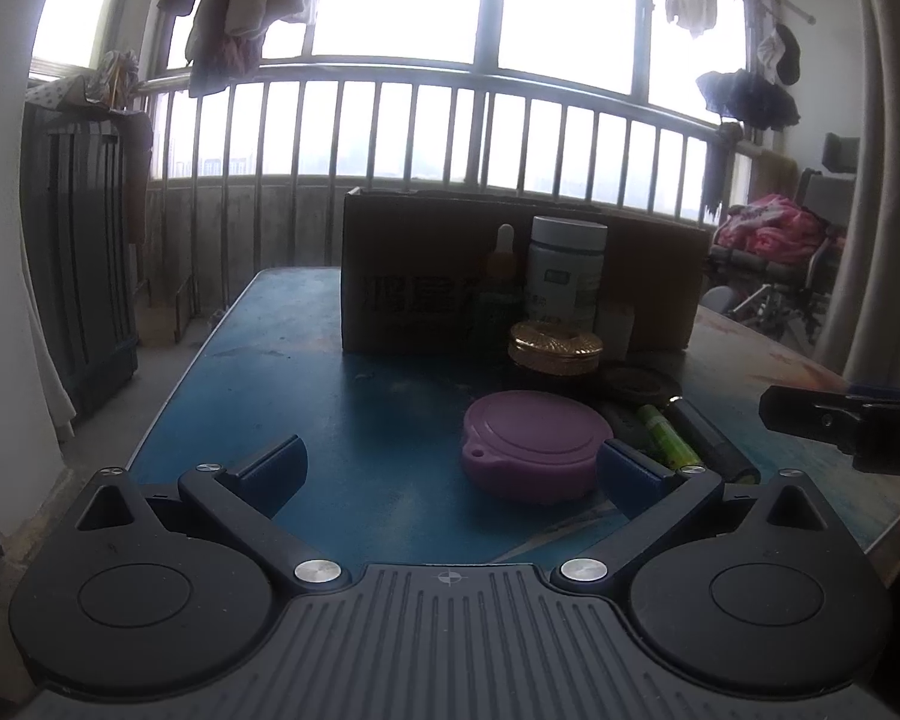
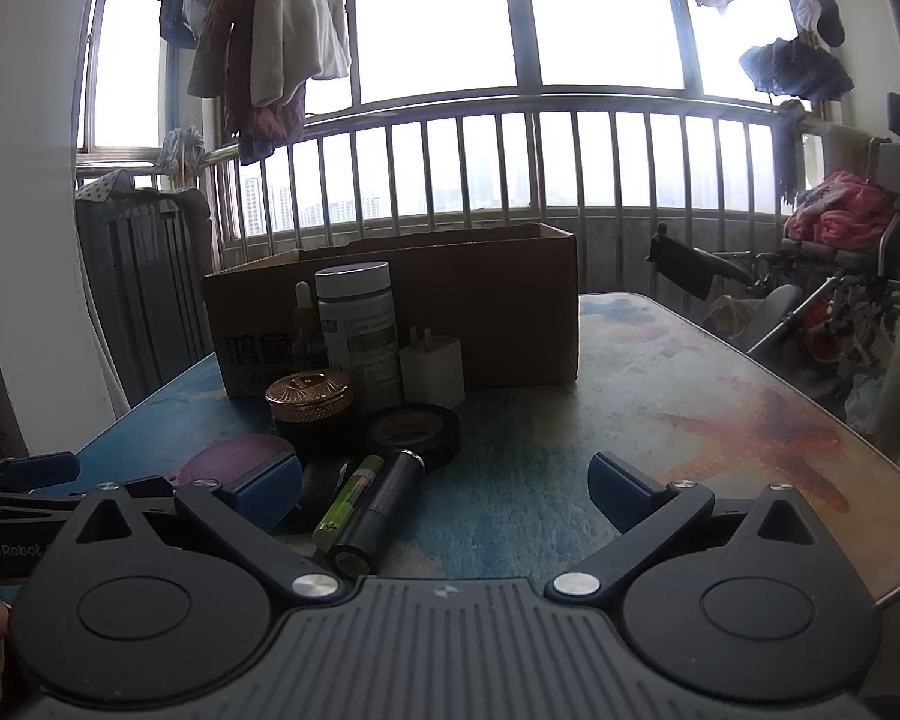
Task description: Organize rigid objects
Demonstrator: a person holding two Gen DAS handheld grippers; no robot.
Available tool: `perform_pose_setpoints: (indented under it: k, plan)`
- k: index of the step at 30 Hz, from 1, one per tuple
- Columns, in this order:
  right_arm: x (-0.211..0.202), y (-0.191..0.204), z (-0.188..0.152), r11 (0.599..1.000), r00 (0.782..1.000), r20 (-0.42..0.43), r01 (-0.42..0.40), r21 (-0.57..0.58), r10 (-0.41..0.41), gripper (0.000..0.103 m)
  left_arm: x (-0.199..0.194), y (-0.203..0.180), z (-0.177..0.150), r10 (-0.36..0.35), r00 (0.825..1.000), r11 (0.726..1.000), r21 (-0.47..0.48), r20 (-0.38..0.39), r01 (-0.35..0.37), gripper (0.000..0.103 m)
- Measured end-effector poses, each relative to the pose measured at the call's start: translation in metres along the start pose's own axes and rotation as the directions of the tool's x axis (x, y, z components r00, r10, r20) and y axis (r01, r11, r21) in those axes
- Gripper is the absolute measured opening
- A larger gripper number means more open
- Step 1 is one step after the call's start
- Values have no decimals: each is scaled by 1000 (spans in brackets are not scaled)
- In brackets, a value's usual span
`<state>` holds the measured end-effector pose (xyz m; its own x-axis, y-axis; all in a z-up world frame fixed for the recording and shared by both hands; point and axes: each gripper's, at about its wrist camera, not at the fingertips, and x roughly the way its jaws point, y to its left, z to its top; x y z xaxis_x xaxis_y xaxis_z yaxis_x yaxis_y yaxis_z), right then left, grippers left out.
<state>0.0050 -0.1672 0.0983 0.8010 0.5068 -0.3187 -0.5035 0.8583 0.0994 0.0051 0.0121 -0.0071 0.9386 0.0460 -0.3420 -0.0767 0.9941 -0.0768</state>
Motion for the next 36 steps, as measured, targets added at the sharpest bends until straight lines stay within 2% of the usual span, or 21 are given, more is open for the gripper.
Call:
perform_pose_setpoints:
  k: [9, 15, 36]
  plan:
    - [0, -1, 0, 1000, 1000, 1, 1, 4, -1, 103, 0, 3, 0, -11, 1000, 1000, -9, -17, 11, 103]
    - [0, 0, -1, 1000, 1000, 3, 1, -5, -1, 103, -1, 4, 1, -50, 999, 998, -42, -17, 49, 103]
    - [0, 1, -1, 1000, 1000, -3, 3, -13, -3, 103, 1, 4, 1, -40, 999, 999, -31, -28, 39, 103]
